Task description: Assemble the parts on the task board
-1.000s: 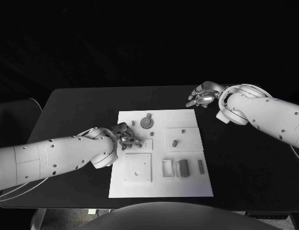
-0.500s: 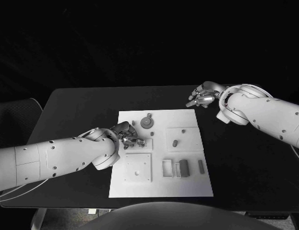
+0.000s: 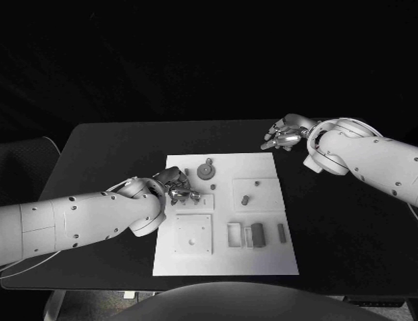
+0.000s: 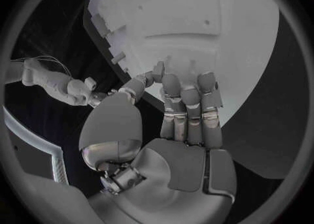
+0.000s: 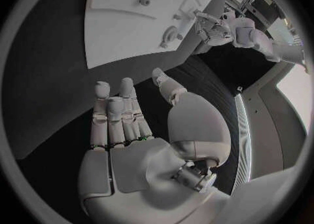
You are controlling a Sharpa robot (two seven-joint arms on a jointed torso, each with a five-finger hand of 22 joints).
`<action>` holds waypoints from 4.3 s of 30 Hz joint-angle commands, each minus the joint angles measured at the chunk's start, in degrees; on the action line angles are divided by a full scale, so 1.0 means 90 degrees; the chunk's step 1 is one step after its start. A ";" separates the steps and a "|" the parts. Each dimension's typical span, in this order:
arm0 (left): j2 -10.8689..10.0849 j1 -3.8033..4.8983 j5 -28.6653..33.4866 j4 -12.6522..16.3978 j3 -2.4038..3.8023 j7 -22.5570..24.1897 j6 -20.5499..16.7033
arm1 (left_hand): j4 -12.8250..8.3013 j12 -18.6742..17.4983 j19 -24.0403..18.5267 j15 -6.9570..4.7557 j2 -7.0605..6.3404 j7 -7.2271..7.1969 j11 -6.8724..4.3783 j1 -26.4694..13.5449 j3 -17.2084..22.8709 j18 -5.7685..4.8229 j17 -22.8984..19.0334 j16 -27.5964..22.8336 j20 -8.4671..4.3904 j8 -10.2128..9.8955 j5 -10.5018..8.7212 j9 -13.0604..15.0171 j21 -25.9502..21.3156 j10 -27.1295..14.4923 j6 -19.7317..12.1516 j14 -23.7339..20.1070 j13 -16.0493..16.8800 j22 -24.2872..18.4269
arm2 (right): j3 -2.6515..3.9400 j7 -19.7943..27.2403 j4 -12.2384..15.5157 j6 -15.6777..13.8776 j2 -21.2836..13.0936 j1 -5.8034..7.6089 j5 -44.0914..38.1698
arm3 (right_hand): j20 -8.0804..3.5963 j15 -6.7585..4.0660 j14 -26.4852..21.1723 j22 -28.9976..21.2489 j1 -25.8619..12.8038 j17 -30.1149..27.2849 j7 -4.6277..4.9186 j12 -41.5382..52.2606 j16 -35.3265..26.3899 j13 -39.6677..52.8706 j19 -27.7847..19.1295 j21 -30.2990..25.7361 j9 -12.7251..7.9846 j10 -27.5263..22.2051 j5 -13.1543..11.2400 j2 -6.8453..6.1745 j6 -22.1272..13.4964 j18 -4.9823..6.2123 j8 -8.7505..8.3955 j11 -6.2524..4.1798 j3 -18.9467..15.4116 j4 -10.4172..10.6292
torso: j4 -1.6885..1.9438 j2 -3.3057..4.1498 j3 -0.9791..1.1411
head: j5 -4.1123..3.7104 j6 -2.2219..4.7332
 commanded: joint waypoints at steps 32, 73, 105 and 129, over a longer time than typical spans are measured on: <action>0.0177 0.0005 -0.0006 -0.0158 -0.0022 -0.0429 0.0036 | -0.0748 0.0190 0.0105 -0.0083 0.0110 -0.0054 -0.0071 0.0169 0.0912 0.0052 0.0070 0.0158 -0.0040 -0.0008 0.0360 0.0260 0.0154 0.0076 0.0157 0.0103 0.0093 0.0142 | 0.0002 0.0031 -0.0002 0.0071 0.0011 -0.0003 -0.0025 | -0.0003 -0.0045 0.0008 0.0094 -0.0068 -0.0007 0.0038 0.0041 0.0005 -0.0012 -0.0046 -0.0040 -0.0011 -0.0007 0.0028 -0.0015 -0.0004 0.0098 -0.0041 0.0030 0.0019 0.0043 | 0.0002 0.0001 -0.0003 | 0.0016 -0.0045; 0.0141 0.0004 -0.0007 -0.0080 -0.0039 -0.0535 0.0283 | -0.0723 0.0233 0.0096 -0.0092 0.0100 -0.0061 -0.0077 0.0156 0.0935 0.0053 0.0086 0.0186 -0.0049 0.0002 0.0373 0.0325 0.0182 0.0056 0.0148 0.0085 0.0116 0.0143 | 0.0002 0.0029 -0.0012 0.0085 0.0006 -0.0003 -0.0025 | -0.0005 -0.0045 0.0007 0.0094 -0.0067 -0.0009 0.0038 0.0044 0.0005 -0.0015 -0.0047 -0.0041 -0.0013 -0.0009 0.0028 -0.0019 -0.0005 0.0098 -0.0041 0.0030 0.0020 0.0049 | 0.0000 0.0001 -0.0006 | 0.0024 -0.0107; 0.0150 0.0003 -0.0056 -0.0083 -0.0039 -0.0521 0.0247 | -0.0725 0.0259 0.0093 -0.0097 0.0104 -0.0065 -0.0081 0.0157 0.0945 0.0051 0.0097 0.0208 -0.0054 0.0011 0.0386 0.0365 0.0205 0.0047 0.0144 0.0078 0.0127 0.0145 | 0.0002 0.0032 -0.0011 0.0083 0.0013 -0.0006 -0.0025 | -0.0005 -0.0045 0.0006 0.0094 -0.0068 -0.0010 0.0038 0.0047 0.0006 -0.0017 -0.0047 -0.0042 -0.0015 -0.0011 0.0028 -0.0020 -0.0006 0.0098 -0.0040 0.0030 0.0020 0.0055 | -0.0004 0.0005 -0.0003 | 0.0027 -0.0094; 0.0172 0.0003 -0.0507 -0.0103 -0.0039 -0.0554 0.0199 | -0.0729 0.0265 0.0089 -0.0103 0.0118 -0.0065 -0.0081 0.0181 0.0966 0.0053 0.0097 0.0213 -0.0059 0.0009 0.0377 0.0389 0.0218 0.0036 0.0131 0.0073 0.0126 0.0143 | 0.0002 0.0031 -0.0009 0.0085 0.0008 -0.0006 -0.0025 | -0.0005 -0.0045 0.0006 0.0094 -0.0070 -0.0011 0.0038 0.0049 0.0006 -0.0020 -0.0048 -0.0043 -0.0016 -0.0012 0.0028 -0.0022 -0.0007 0.0098 -0.0039 0.0030 0.0020 0.0060 | 0.0000 0.0003 -0.0008 | 0.0021 -0.0095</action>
